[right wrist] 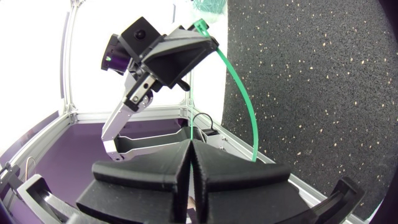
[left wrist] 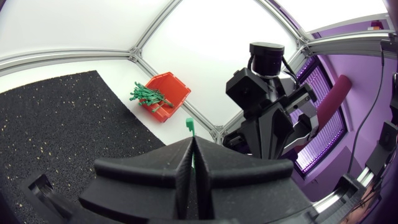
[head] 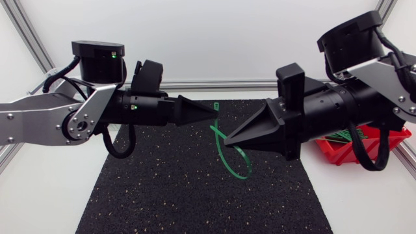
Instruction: Take a green cable tie from the red box, thread the tail through the head to close it, then place it in the transparent bin on the left.
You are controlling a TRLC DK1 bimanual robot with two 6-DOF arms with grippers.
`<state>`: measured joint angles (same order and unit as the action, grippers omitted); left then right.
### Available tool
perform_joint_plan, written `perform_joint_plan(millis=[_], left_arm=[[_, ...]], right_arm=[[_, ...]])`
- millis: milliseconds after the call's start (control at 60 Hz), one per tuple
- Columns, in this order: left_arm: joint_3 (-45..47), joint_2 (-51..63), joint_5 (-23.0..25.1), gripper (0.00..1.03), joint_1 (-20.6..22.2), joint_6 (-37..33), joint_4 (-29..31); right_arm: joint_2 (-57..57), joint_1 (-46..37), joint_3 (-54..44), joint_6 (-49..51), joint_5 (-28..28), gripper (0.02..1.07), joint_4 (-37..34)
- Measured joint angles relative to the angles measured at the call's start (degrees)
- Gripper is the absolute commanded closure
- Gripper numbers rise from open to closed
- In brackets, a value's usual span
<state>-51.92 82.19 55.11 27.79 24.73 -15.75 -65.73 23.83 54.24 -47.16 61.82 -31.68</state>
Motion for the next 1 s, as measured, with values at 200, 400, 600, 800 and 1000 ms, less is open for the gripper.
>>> perform_joint_plan(millis=[200, 400, 600, 800, 1000], left_arm=[[1.22, 0.15, -1.27, 1.0, 0.52, 1.9, -1.75], [2.29, -0.7, -2.21, 1.0, 0.59, 3.28, -2.34], [2.38, -3.41, -3.23, 1.0, 1.88, 3.87, -2.8], [2.47, -4.92, -4.31, 1.0, 2.45, 4.7, -3.39], [2.91, -6.14, -5.11, 1.0, 3.89, 5.53, -3.61]], right_arm=[[4.98, -2.14, 0.07, -4.66, 0.81, 1.02, -5.49], [5.51, -3.76, 2.23, -7.15, -0.35, 1.02, -11.32], [4.5, -3.69, 6.23, -8.72, -0.52, 1.02, -15.54], [4.28, -3.69, 10.49, -10.05, -0.87, 1.02, -19.61], [4.22, -2.08, 12.2, -13.42, -3.37, 1.02, -18.21]])
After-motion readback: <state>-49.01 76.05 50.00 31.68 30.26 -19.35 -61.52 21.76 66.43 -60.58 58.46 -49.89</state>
